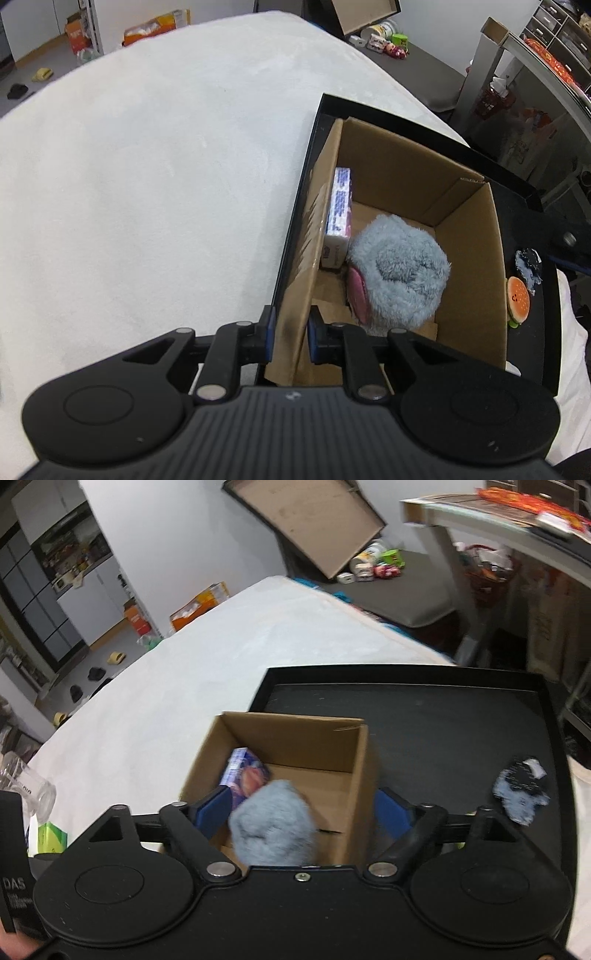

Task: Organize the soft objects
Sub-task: 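Move the right gripper to the white wrapped item and grasp it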

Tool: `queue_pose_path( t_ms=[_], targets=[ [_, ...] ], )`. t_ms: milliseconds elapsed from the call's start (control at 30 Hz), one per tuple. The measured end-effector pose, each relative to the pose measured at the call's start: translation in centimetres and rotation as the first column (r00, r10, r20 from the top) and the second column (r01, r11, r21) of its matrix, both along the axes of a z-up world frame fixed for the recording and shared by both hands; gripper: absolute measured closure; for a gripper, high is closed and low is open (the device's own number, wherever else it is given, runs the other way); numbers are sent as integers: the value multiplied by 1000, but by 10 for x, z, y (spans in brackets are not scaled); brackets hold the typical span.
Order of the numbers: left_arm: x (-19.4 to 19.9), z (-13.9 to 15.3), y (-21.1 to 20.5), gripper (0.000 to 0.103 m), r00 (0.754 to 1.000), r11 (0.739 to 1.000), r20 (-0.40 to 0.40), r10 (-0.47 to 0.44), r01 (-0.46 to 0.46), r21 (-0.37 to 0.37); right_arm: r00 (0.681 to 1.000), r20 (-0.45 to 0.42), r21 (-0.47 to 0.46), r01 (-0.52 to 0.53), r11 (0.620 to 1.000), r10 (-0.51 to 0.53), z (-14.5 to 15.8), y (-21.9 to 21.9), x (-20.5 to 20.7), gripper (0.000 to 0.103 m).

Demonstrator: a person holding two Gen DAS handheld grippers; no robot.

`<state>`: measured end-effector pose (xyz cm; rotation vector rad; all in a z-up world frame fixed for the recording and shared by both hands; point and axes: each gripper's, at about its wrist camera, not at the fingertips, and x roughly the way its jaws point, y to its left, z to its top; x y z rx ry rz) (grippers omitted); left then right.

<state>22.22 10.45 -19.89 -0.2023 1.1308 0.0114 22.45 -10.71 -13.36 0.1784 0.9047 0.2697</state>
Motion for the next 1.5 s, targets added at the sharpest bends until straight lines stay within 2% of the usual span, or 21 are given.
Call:
queue_pose_path(
  t_ms=[233,567,667,800,967,1500],
  targets=[
    [-2,3,-8,82,1000,1000,-12,0,0,23,999,-11,-33,52,998,-53,-1,-36,-15,11],
    [-4,6,-27,51,999,997,-35,-7,10,76,993,-56,-64,101,993,-105,-15,-75,-35,9],
    [-5,7,-32,46,999,996,-39,-5,8,93,990,-77,-70,112,991,-118,-23,-84,-40,8],
    [-6,9,-38,42,999,994,-39,-16,21,110,985,-119,-96,117,989,-128,-38,-91,-46,8],
    [-6,8,-44,36,999,991,-36,-32,37,129,975,-178,-78,123,989,-136,-56,-95,-51,8],
    [-1,0,-55,32,997,984,-62,-39,49,170,961,-253,-95,93,991,-114,-98,-80,-48,8]
  ],
)
